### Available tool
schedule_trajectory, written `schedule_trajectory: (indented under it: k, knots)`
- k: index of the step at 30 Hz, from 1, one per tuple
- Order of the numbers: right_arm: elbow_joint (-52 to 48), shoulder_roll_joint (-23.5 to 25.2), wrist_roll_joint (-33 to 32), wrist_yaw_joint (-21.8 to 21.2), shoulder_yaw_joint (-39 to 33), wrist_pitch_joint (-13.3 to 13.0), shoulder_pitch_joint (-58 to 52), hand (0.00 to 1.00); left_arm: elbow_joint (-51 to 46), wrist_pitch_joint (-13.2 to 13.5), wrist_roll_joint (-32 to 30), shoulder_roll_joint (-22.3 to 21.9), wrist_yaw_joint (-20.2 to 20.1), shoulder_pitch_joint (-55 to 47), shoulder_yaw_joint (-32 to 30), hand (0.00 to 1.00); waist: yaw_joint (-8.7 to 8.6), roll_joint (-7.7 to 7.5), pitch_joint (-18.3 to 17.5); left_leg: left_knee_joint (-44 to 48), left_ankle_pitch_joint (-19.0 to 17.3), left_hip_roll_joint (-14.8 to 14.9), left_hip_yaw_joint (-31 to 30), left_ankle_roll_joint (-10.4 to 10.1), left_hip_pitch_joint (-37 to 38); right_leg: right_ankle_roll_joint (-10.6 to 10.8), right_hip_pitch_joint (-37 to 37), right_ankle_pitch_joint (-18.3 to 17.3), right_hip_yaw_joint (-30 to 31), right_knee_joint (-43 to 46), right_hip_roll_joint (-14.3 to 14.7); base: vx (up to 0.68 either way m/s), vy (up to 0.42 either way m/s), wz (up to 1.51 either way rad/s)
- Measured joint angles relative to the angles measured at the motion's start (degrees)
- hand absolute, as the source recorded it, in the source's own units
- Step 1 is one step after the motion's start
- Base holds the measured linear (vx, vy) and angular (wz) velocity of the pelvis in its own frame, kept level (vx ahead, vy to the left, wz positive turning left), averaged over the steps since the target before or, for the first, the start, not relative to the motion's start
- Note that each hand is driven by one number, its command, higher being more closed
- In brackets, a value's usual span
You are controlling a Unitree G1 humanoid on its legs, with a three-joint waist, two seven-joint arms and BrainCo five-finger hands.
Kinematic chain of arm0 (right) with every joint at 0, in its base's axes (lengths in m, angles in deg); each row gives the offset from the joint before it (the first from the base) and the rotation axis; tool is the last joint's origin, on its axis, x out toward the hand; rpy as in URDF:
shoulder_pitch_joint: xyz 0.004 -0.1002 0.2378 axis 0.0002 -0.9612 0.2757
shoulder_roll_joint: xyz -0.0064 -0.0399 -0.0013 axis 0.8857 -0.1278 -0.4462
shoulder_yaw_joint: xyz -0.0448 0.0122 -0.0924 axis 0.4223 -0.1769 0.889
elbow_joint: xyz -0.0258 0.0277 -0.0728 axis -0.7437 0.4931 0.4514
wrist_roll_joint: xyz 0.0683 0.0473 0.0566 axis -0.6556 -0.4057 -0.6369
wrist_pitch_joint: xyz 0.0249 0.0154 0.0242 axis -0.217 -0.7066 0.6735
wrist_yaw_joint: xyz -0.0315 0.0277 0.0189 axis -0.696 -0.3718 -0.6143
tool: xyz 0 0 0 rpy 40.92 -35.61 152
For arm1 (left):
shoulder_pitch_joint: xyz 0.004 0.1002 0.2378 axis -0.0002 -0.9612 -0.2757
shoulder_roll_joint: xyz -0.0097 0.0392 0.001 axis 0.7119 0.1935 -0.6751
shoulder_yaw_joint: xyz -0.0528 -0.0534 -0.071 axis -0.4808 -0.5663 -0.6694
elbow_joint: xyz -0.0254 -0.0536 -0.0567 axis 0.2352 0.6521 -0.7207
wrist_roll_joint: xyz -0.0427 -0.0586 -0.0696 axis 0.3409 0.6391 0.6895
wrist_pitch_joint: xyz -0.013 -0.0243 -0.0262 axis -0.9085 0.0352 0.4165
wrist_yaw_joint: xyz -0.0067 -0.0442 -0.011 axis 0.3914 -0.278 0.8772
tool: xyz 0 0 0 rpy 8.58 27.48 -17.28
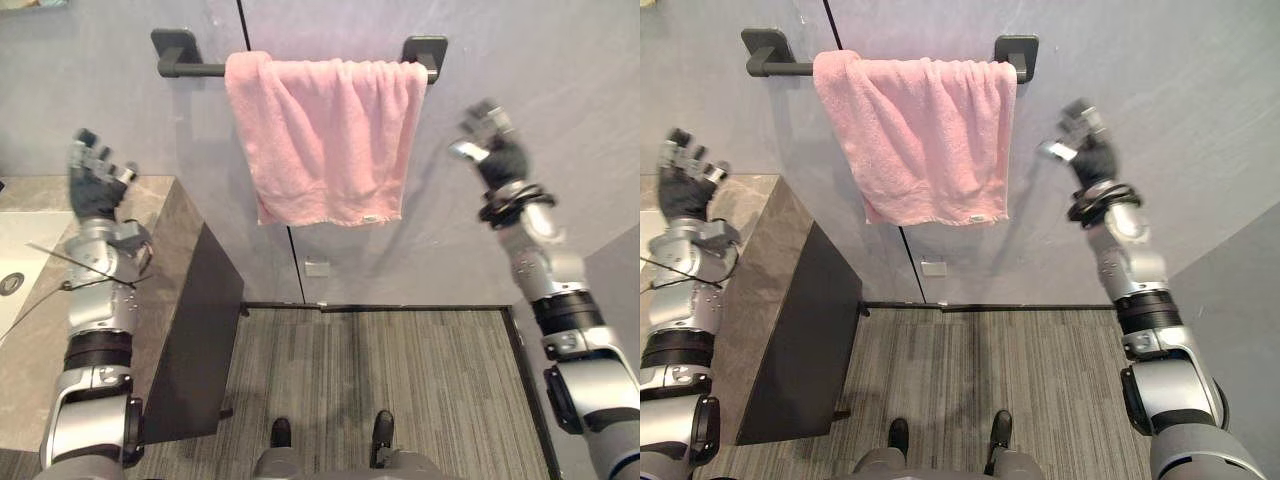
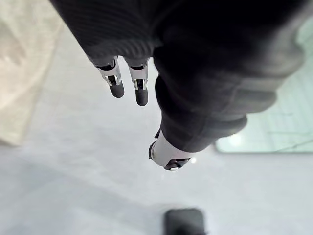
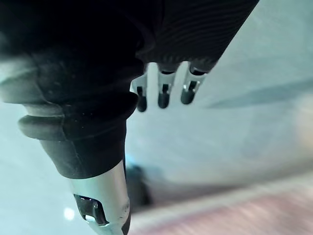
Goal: Organize washtable
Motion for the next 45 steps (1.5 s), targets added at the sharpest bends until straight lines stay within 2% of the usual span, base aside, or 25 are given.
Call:
schedule_trajectory:
  k: [1,3,7,9,11,14,15,19,23,28,30,35,45]
  knots:
    - [-1.9,0.02,0.67,2.47,-1.7,-1.78,0.0,0.0,-2.69,1.07,-0.04,-1.15,2.05,-0.33,-0.69,0.0,-0.04,0.28,-0.83,0.0,0.0,0.01,-0.15,0.0,0.15,0.0,0.18,0.0,-0.04,-0.01,0.01,0.0,0.0,0.0]
    - [-4.42,0.32,0.85,4.81,-2.2,-3.84,-0.01,0.0,-6.48,2.05,-0.08,-2.08,3.8,-1.29,-0.71,0.0,-0.39,0.56,-1.18,-0.05,0.0,0.01,-0.29,0.0,0.94,0.01,0.88,-0.01,-0.26,0.0,-0.01,0.0,0.0,0.0]
    - [-12.09,4.93,0.92,5.85,-1.13,-6.31,-0.9,0.0,-16.04,3.55,-0.75,-6.14,3.44,-3.77,1.72,0.0,-2.52,0.9,-2.18,-0.08,-0.04,-0.15,-0.43,0.09,1.71,0.16,1.93,-0.13,-1.19,-0.05,-0.25,-0.05,0.017,0.07]
    - [-16.29,6.93,0.82,3.47,2.52,-6.78,-3.21,0.0,-19.48,3.54,-0.79,-6.5,1.26,-4.48,6.41,0.0,-2.95,1.1,-2.55,-0.14,-0.14,-0.12,-0.45,0.24,1.75,0.8,2.07,-0.73,-1.36,-0.07,-0.29,-0.07,0.002,0.04]
    - [-17.74,7.49,0.75,0.52,6.57,-6.64,-4.84,0.0,-22.18,3.51,-0.97,-6.57,-1.4,-5.46,10.48,0.0,-3.11,1.33,-2.75,-0.26,-0.14,-0.11,-0.35,0.24,1.8,0.59,2.06,-0.89,-1.36,-0.08,-0.3,-0.07,0.002,-0.02]
    - [-18.05,7.85,-0.52,-5.26,12.85,-4.85,-5.53,0.0,-23.51,3.16,-0.93,-6.67,-6.93,-5.93,16.87,0.0,-3.19,1.79,-3.05,-0.48,-0.24,-0.06,-0.32,0.09,1.77,0.63,1.97,-0.86,-1.41,-0.08,-0.29,-0.05,0.0,-0.02]
    - [-18.05,7.89,-1.64,-7.72,14.58,-4.21,-5.53,0.0,-23.51,2.79,-0.76,-6.69,-9.07,-5.93,18.27,0.0,-3.23,1.85,-3.09,-0.48,-0.24,-0.03,-0.32,0.09,1.77,0.66,1.97,-0.84,-1.43,-0.08,-0.27,0.0,0.0,0.0]
    - [-18.0,6.63,-3.95,-12.0,18.78,-3.29,-5.49,0.0,-23.46,2.54,0.16,-6.67,-12.19,-5.94,20.69,0.0,-3.31,1.82,-3.1,-0.49,-0.19,-0.09,-0.26,0.11,1.73,0.78,1.9,-0.76,-1.43,-0.07,-0.35,0.0,0.0,0.0]
    - [-15.92,5.34,-6.01,-15.45,23.68,-2.12,-4.75,0.0,-20.93,2.17,1.95,-6.49,-14.96,-5.9,24.25,0.0,-3.27,1.73,-3.16,-0.52,0.1,-0.18,-0.19,0.13,1.52,1.08,1.67,-0.62,-1.42,-0.07,-0.47,0.03,0.009,0.0]
    - [-13.95,1.99,-8.59,-17.6,29.51,-1.01,-1.92,0.0,-14.06,1.2,4.3,-4.31,-16.42,-5.26,28.06,0.0,-3.12,1.16,-3.45,-0.25,0.11,-0.17,-0.23,0.13,-0.37,0.62,-0.25,-0.05,-1.37,-0.04,-0.42,0.02,0.007,-0.01]
    - [-13.23,1.13,-9.44,-17.93,30.68,-0.15,-0.82,0.0,-10.32,0.48,5.24,-2.81,-16.59,-2.68,29.36,0.0,-2.94,0.81,-3.5,-0.22,0.12,-0.15,-0.26,0.13,-1.22,0.43,-1.13,0.09,-1.39,-0.01,-0.37,0.0,0.0,0.0]
    - [-11.53,0.79,-10.99,-18.8,33.01,-0.02,2.34,0.0,-4.6,0.43,7.66,1.52,-17.52,6.89,29.82,0.0,-2.8,-0.45,-3.13,-0.18,0.46,-0.18,-0.15,0.43,-4.21,0.26,-4.0,0.65,-1.37,0.18,-0.39,0.0,0.0,0.0]
    - [-9.15,2.0,-11.01,-19.0,34.03,-0.04,7.19,0.0,3.7,1.4,9.74,4.36,-17.94,20.3,31.86,0.0,-2.73,-1.9,-0.4,-0.16,0.74,-0.27,0.54,0.55,-7.22,-0.1,-7.37,1.43,-0.37,0.1,-0.42,0.0,0.015,-0.03]
